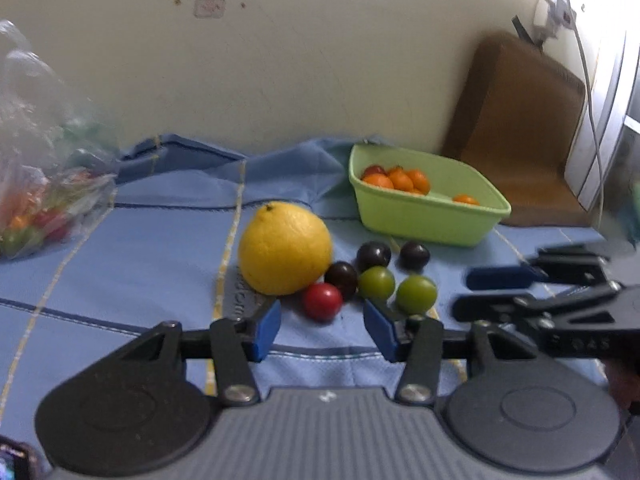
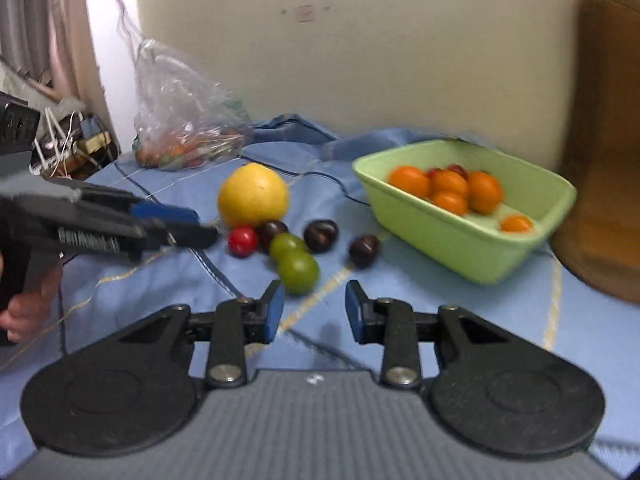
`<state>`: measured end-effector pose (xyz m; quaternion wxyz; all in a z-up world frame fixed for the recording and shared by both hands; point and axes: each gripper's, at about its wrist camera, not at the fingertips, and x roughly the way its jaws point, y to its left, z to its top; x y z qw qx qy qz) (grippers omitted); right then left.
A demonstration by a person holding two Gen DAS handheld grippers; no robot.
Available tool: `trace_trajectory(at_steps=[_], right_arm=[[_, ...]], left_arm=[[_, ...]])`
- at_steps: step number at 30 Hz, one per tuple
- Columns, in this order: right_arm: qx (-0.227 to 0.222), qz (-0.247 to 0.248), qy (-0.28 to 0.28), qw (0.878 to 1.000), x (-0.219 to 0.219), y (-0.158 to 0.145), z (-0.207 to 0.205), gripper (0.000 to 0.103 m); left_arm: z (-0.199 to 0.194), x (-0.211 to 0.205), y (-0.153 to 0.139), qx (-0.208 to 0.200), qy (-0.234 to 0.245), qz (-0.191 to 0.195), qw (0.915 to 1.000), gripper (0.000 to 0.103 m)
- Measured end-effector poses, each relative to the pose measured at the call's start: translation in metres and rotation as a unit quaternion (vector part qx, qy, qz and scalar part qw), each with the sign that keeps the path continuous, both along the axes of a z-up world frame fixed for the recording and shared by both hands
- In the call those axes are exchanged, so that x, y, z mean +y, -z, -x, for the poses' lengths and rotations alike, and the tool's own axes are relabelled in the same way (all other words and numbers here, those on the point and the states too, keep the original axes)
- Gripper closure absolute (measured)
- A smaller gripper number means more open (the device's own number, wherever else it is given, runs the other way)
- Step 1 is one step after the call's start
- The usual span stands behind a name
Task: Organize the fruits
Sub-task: 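Move both grippers back to the remaining fruit pile, then grasp a green cherry tomato with the right gripper while the left grasps a red cherry tomato, then carry both tomatoes over the green basket and open both grippers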
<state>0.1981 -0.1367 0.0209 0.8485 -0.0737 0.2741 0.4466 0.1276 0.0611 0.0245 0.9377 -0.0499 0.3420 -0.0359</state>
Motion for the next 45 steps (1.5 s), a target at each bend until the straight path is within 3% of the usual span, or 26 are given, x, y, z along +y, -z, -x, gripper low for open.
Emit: trace_trajectory(at_steps=[5, 7, 9, 13, 20, 30, 36, 41, 45], right_arm=[[-0.016, 0.027, -0.025, 0.999, 0.025, 0.004, -0.003, 0.066], [-0.025, 0.045, -0.026, 0.998, 0.026, 0.007, 0.002, 0.066], [-0.026, 0.055, -0.026, 0.998, 0.03, 0.011, 0.0, 0.072], [-0.022, 0.051, -0.022, 0.998, 0.023, 0.013, 0.006, 0.073], [-0.022, 0.053, -0.008, 0.998, -0.021, 0.015, 0.042, 0.073], [-0.046, 0.049, 0.073, 0.995, -0.111, 0.02, 0.107, 0.073], [-0.046, 0.027, 0.101, 0.993, -0.135, 0.024, 0.12, 0.072], [-0.053, 0.018, 0.103, 0.993, -0.137, 0.025, 0.119, 0.073], [-0.059, -0.009, 0.114, 0.992, -0.136, 0.011, 0.101, 0.073]], left_arm=[[-0.013, -0.004, 0.009, 0.011, 0.01, 0.006, 0.9999, 0.058], [-0.02, -0.002, 0.013, 0.015, 0.007, 0.013, 0.9998, 0.063], [-0.023, 0.001, 0.016, 0.014, -0.006, 0.015, 0.9998, 0.077], [-0.014, 0.007, 0.014, 0.026, 0.009, 0.071, 0.9971, 0.078], [0.03, -0.046, 0.015, 0.026, 0.086, 0.079, 0.9928, 0.078], [0.065, -0.127, 0.015, 0.028, 0.188, 0.058, 0.9801, 0.077], [0.076, -0.149, 0.013, 0.02, 0.191, 0.033, 0.9809, 0.077], [0.067, -0.145, 0.009, 0.035, 0.187, 0.052, 0.9804, 0.077], [0.041, -0.132, -0.01, 0.022, 0.17, 0.063, 0.9832, 0.077]])
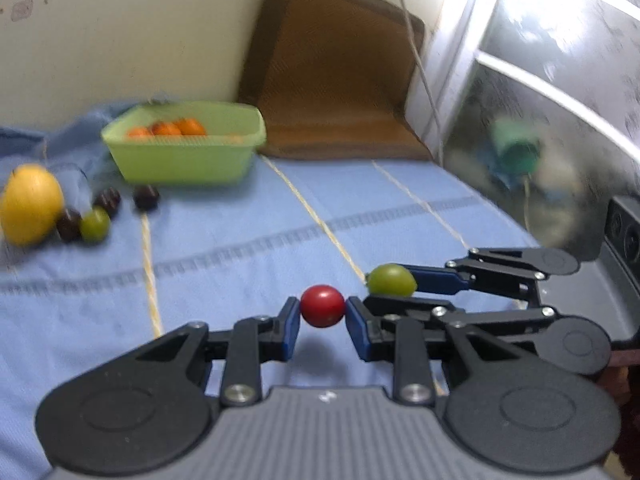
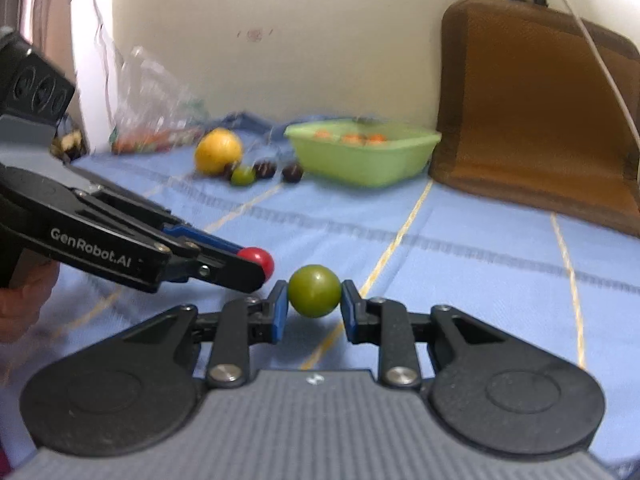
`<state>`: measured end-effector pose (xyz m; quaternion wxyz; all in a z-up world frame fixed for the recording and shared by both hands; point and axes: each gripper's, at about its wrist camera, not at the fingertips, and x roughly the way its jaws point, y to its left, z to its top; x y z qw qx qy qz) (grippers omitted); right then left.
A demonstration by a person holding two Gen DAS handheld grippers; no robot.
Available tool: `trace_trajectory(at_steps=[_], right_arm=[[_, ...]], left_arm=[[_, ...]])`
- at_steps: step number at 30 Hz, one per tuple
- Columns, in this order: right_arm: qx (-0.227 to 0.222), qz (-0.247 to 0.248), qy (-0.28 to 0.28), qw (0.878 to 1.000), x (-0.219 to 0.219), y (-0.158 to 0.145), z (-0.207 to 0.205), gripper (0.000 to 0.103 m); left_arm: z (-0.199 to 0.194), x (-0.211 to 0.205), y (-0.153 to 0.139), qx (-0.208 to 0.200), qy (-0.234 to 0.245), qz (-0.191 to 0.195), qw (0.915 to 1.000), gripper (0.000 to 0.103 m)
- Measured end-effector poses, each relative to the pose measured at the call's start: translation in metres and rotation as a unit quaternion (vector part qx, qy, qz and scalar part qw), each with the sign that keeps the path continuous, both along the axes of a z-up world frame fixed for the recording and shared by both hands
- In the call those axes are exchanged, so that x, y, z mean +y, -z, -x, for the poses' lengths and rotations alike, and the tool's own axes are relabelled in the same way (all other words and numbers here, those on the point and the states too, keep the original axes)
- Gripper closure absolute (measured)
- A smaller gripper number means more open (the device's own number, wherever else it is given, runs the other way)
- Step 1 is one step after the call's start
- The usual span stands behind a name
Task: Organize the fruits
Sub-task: 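Carry both tomatoes over the green basket and open both grippers, then move both grippers back to the fruits beside the pomelo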
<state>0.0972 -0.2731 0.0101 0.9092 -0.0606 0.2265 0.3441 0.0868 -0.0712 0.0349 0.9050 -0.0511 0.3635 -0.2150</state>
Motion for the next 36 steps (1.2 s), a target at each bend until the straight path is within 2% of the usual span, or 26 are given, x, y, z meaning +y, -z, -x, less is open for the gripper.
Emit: trace_trajectory(at_steps=[6, 9, 13, 14, 18, 20, 23, 25, 28, 32, 36], right_arm=[[-0.036, -0.049, 0.035, 0.998, 0.013, -0.031, -0.071, 0.072], [-0.038, -0.052, 0.044, 0.997, 0.032, -0.038, -0.114, 0.072], [-0.018, -0.053, 0.068, 0.996, 0.054, -0.037, -0.161, 0.072], [0.002, -0.051, 0.06, 0.997, 0.057, -0.036, -0.171, 0.072], [0.017, -0.034, 0.058, 0.998, 0.07, -0.029, -0.192, 0.071], [0.013, -0.025, 0.057, 0.998, 0.075, -0.03, -0.193, 0.071], [-0.001, -0.028, 0.058, 0.998, 0.071, -0.033, -0.185, 0.071], [-0.006, -0.039, 0.061, 0.997, 0.067, -0.035, -0.172, 0.071], [0.0, -0.063, 0.027, 0.998, 0.063, -0.039, -0.146, 0.071], [0.05, -0.067, -0.04, 0.996, 0.077, -0.028, -0.124, 0.071], [0.049, -0.026, -0.085, 0.995, 0.109, -0.016, -0.102, 0.071]], left_arm=[[-0.082, 0.035, -0.031, 0.001, -0.059, 0.027, 0.9979, 0.077], [-0.131, 0.051, -0.037, 0.01, -0.096, 0.032, 0.9948, 0.077], [-0.177, 0.066, -0.027, 0.029, -0.129, 0.029, 0.9908, 0.077], [-0.184, 0.068, -0.023, 0.036, -0.135, 0.027, 0.9898, 0.077], [-0.201, 0.071, -0.007, 0.052, -0.14, 0.003, 0.9887, 0.073], [-0.195, 0.073, -0.009, 0.042, -0.136, 0.0, 0.9898, 0.067], [-0.177, 0.087, -0.023, 0.023, -0.136, 0.007, 0.9905, 0.066], [-0.154, 0.1, -0.033, 0.005, -0.139, 0.015, 0.9902, 0.066], [-0.113, 0.118, -0.039, -0.011, -0.141, 0.037, 0.9893, 0.066], [-0.075, 0.132, -0.021, -0.001, -0.153, 0.054, 0.9868, 0.066], [-0.063, 0.14, 0.002, 0.019, -0.176, 0.071, 0.9817, 0.066]])
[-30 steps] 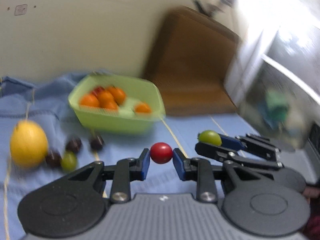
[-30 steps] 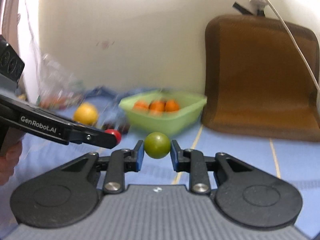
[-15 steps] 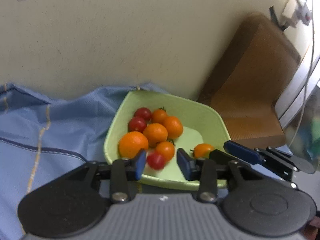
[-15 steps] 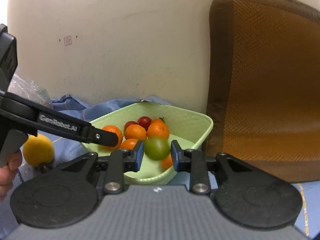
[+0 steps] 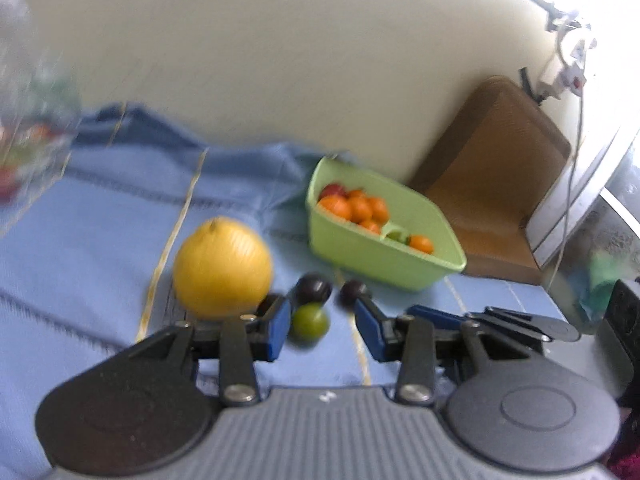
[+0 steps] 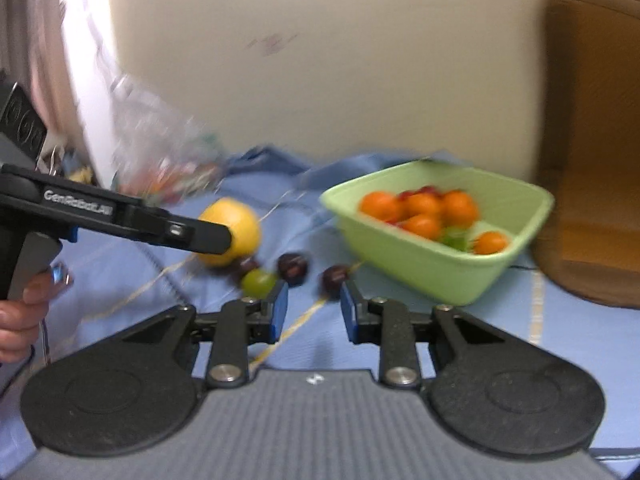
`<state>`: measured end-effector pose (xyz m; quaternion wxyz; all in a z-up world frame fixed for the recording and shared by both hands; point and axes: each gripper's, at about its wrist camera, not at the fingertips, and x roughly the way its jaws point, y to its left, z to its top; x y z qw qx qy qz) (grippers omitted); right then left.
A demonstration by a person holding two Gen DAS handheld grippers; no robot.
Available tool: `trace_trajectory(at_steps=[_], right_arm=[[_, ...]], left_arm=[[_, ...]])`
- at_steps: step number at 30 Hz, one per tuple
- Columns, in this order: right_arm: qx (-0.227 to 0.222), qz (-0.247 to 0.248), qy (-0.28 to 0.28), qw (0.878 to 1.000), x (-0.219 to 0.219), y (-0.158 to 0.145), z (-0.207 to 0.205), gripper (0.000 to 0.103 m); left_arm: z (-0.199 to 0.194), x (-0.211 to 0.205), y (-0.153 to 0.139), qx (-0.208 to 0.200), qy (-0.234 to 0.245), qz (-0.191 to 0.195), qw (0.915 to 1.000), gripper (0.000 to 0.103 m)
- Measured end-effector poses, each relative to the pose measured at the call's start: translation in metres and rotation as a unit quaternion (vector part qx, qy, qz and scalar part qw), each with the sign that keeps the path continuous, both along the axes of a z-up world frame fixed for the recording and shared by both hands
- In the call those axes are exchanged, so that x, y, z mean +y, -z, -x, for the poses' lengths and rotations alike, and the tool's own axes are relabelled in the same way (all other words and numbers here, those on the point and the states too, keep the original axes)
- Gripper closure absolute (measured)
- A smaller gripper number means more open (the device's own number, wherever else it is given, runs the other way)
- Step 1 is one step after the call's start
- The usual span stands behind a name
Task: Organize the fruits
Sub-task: 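Move both grippers back to the fruits beside the pomelo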
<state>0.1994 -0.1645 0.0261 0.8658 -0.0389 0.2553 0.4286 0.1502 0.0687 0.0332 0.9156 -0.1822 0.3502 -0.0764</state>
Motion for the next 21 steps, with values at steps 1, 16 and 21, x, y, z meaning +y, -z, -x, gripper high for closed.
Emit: trace_trajectory(at_steps=[1, 16, 21], right_arm=[[0.0, 0.007, -0.011, 1.0, 0.008, 0.002, 0.005, 0.071], [0.006, 0.059, -0.032, 0.998, 0.064, 0.016, -0.002, 0.074], [0.004, 0.058, -0.02, 0.998, 0.044, 0.017, 0.007, 0.075]], left_arm=[[-0.002, 0.002, 0.005, 0.008, -0.004, 0.009, 0.9999, 0.066], [-0.025, 0.011, 0.025, 0.014, -0.046, 0.059, 0.9971, 0.06], [-0.03, -0.002, 0.022, -0.007, -0.062, 0.025, 0.9977, 0.056]])
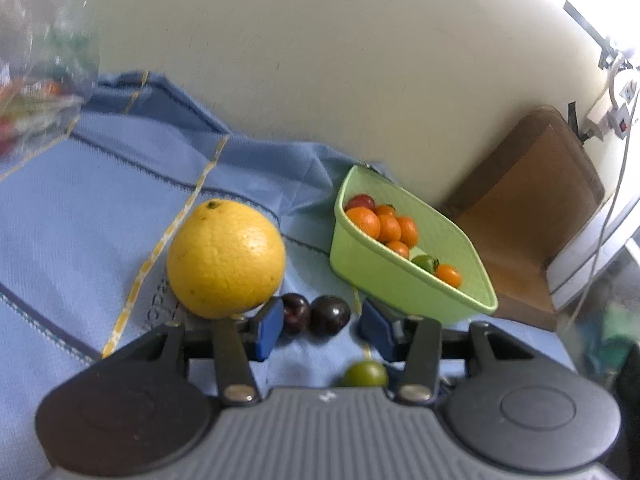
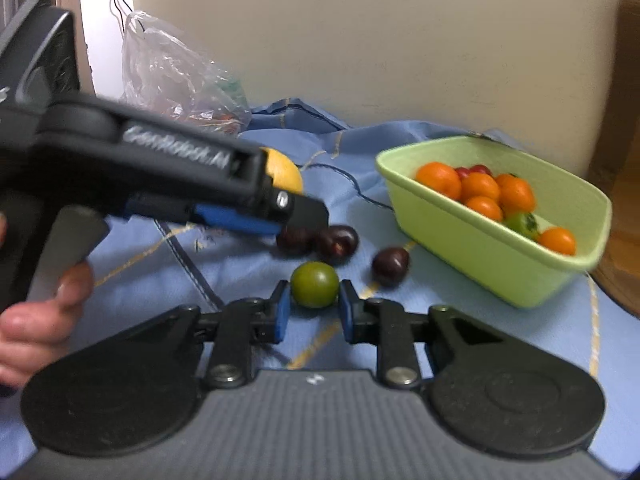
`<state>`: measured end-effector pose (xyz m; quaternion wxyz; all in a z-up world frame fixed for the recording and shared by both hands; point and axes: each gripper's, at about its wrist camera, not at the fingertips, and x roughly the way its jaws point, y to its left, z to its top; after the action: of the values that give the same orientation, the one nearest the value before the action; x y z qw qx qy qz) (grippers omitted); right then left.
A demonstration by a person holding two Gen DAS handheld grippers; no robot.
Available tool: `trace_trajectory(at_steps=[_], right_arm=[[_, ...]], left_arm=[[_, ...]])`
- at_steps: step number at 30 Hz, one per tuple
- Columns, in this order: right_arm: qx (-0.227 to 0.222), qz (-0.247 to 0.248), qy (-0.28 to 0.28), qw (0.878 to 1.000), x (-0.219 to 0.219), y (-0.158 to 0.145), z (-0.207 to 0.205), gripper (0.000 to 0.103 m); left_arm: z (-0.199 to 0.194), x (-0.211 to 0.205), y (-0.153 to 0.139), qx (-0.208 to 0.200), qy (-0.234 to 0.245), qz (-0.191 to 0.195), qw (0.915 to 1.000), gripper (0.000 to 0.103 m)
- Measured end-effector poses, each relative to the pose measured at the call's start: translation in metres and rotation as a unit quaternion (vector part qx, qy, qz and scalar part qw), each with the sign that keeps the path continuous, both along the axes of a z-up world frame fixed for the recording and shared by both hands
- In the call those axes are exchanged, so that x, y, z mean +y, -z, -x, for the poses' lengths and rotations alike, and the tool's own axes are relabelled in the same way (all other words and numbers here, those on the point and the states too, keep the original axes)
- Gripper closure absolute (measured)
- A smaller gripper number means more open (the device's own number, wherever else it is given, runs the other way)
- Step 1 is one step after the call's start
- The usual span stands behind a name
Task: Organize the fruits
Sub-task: 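Move both grippers back to the fruits beside the pomelo, then grasp a green cherry tomato with the right gripper while the left grasps a dark plum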
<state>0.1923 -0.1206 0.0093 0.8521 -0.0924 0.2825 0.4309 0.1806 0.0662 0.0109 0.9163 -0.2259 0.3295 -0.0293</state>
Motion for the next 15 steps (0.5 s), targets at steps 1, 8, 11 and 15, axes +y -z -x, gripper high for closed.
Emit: trace_trajectory(at_steps=[1, 8, 11, 15], right_arm=[[0.002, -0.001, 0.001, 1.0, -0.005, 0.001, 0.002, 0.075], [0.015, -0.03, 0.026, 0.999, -0.032, 0.002, 0.009, 0.075], [0.015, -0.043, 0.043, 0.998, -0.036, 0.002, 0.008, 0.075], [0.013, -0.048, 0.046, 0.998, -0.037, 0.002, 0.008, 0.075]], left_arm=[[-0.002, -0.004, 0.0, -0.004, -0.005, -0.016, 0.9999, 0.055], [-0.01, 0.003, 0.014, 0.001, -0.052, -0.024, 0.9984, 0.061], [-0.005, 0.005, 0.01, -0.001, -0.047, -0.022, 0.9986, 0.079], [0.005, 0.004, 0.014, 0.006, -0.043, -0.023, 0.9988, 0.086]])
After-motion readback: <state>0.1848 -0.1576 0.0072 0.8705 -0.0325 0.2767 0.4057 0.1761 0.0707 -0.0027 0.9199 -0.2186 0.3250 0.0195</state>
